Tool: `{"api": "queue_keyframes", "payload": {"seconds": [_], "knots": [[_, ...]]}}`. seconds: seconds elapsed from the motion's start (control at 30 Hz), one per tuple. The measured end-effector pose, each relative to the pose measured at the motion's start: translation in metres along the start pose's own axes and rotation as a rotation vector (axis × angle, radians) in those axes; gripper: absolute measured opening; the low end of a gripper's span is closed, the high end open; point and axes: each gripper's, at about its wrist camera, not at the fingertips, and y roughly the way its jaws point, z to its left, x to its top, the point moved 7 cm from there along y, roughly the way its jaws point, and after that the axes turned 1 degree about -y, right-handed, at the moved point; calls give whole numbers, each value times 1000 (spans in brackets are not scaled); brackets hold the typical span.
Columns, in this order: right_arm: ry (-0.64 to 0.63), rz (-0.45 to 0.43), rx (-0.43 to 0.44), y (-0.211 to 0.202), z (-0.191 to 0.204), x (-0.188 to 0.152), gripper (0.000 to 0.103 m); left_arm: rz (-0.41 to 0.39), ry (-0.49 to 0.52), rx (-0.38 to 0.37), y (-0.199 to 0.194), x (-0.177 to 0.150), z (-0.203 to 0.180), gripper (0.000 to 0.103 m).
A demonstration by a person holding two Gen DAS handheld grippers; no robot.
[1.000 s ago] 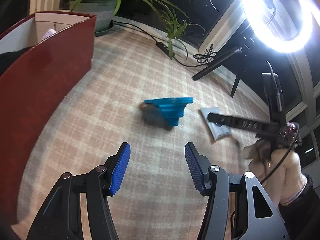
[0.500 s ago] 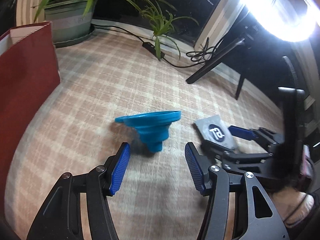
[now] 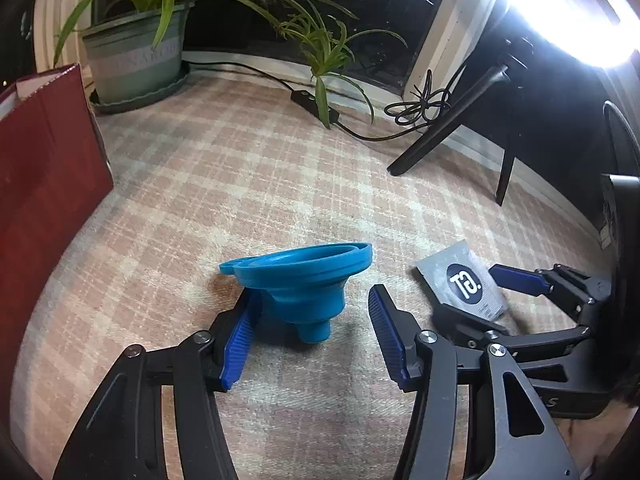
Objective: Organize soft objects
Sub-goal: 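Close the left gripper on the blue funnel while the right gripper grasps the grey pouch, then lift the funnel and pouch with both grippers and carry them over the box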
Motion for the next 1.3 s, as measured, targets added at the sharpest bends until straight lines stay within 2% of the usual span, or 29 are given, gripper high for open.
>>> {"api": "queue_keyframes", "payload": {"seconds": [0.13, 0.2, 0.4, 0.9, 1.3], "knots": [[-3, 3, -3, -2, -1, -4, 73, -16, -2, 7, -1, -1, 2, 43], [-10, 9, 0, -3, 0, -3, 67, -20, -13, 5, -2, 0, 5, 38], [-20, 15, 12, -4, 3, 0, 54, -23, -29, -13, -4, 0, 8, 33], [-9, 12, 46, -8, -2, -5, 50, -33, -39, -10, -8, 2, 9, 30], [-29, -37, 25, -24, 5, 3, 50, -72, -40, -10, -25, 6, 15, 30]]}}
